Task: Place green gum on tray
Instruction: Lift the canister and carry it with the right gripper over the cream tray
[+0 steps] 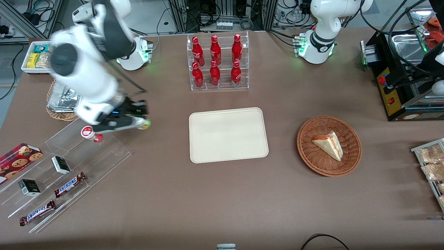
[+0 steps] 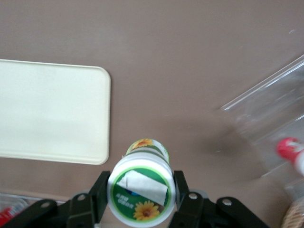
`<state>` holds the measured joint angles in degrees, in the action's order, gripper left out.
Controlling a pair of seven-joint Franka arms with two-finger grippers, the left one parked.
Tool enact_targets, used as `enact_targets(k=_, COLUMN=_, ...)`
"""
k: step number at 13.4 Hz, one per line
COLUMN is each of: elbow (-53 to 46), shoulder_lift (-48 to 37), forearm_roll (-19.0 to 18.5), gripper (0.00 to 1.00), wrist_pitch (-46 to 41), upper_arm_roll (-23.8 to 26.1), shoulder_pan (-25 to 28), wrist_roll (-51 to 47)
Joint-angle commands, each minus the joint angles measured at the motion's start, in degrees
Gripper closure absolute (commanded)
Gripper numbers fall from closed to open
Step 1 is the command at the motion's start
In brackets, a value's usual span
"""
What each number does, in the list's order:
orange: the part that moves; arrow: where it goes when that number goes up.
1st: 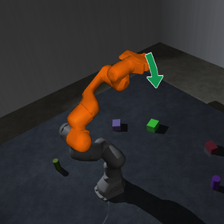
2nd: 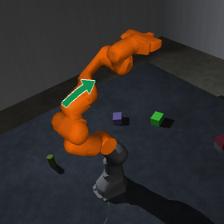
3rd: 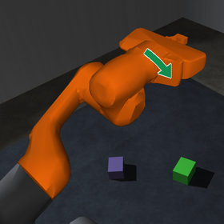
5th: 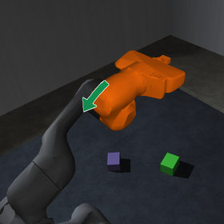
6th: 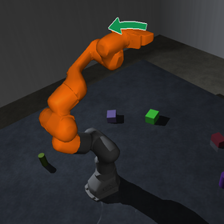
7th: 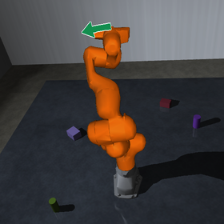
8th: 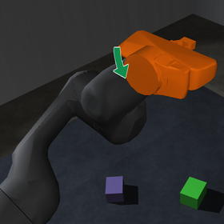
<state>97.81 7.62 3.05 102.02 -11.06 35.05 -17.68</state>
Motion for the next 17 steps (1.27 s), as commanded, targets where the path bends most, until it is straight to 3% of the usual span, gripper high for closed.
enact_targets(k=1, elbow=-10.6, shoulder_lift=10.2, forearm_roll=0.3, gripper=1.0, wrist_pitch=-1.1, upper_arm_roll=-0.8, shoulder_pan=4.8, wrist_roll=-10.4)
enact_targets(k=8, elbow=-14.0, shoulder_lift=23.7, forearm_roll=0.9, gripper=1.0, wrist_pitch=16.0, upper_arm_roll=-0.5, shoulder_pan=14.8, wrist_roll=-30.0)
enact_targets(k=17, elbow=-13.4, shoulder_lift=32.1, forearm_roll=0.1, gripper=1.0, wrist_pitch=27.2, upper_arm_roll=0.4, shoulder_pan=20.1, wrist_roll=-33.8)
